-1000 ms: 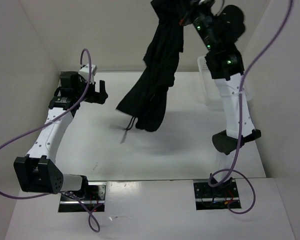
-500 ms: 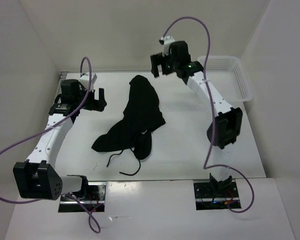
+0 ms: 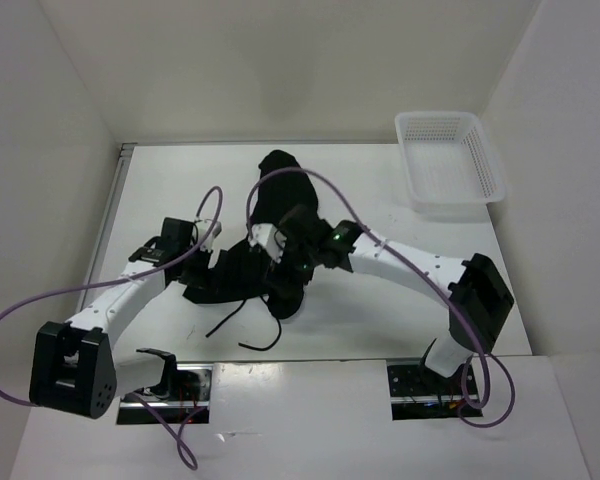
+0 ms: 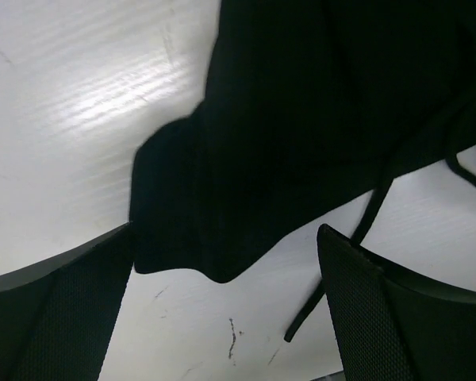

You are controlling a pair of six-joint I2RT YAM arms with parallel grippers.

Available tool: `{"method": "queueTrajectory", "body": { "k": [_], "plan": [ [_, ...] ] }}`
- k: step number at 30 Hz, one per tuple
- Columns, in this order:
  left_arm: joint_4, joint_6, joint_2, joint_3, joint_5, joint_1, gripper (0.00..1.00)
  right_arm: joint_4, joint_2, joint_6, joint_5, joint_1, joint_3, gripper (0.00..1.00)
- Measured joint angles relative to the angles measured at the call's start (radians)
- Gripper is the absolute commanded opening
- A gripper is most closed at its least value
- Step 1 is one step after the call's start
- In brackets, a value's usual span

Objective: Fold and stack the shorts
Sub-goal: Move the shorts to the center of the board

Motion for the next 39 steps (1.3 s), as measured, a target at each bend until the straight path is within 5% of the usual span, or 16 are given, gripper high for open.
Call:
{"method": "queueTrajectory", "body": {
  "k": [4,8,17,19,22,23,24,28,33,39],
  "plan": [
    [0.027,0.000,0.024,-0.040,-0.035,-0.080,1.00,0.014,0.034,-0.049,0.016,0.104,-0.072,0.91],
    [0.097,-0.002,0.055,-0.113,-0.090,-0.143,0.90,0.056,0.077,-0.082,0.028,0.114,-0.080,0.91],
    [0.192,-0.007,0.044,-0.177,-0.121,-0.148,0.43,0.184,0.116,-0.078,0.077,0.166,-0.114,0.82],
    [0.209,-0.008,0.033,-0.190,-0.119,-0.148,0.33,0.199,0.124,-0.082,0.085,0.168,-0.120,0.71],
    [0.221,-0.006,0.023,-0.200,-0.118,-0.146,0.11,0.212,0.143,-0.090,0.079,0.176,-0.122,0.38],
    [0.224,-0.006,0.021,-0.201,-0.118,-0.145,0.04,0.212,0.149,-0.094,0.074,0.178,-0.122,0.14],
    [0.225,-0.004,0.019,-0.204,-0.118,-0.139,0.00,0.213,0.155,-0.099,0.068,0.181,-0.123,0.02],
    [0.194,0.000,0.017,-0.189,-0.095,-0.092,0.00,0.201,0.165,-0.098,0.056,0.175,-0.120,0.00],
    [-0.005,0.000,0.074,0.051,0.013,0.050,0.00,0.105,0.188,-0.082,0.035,0.037,0.078,0.00],
    [-0.165,0.000,0.259,0.578,0.175,0.290,0.00,0.105,0.294,-0.030,0.072,-0.390,0.626,0.00]
  ]
}}
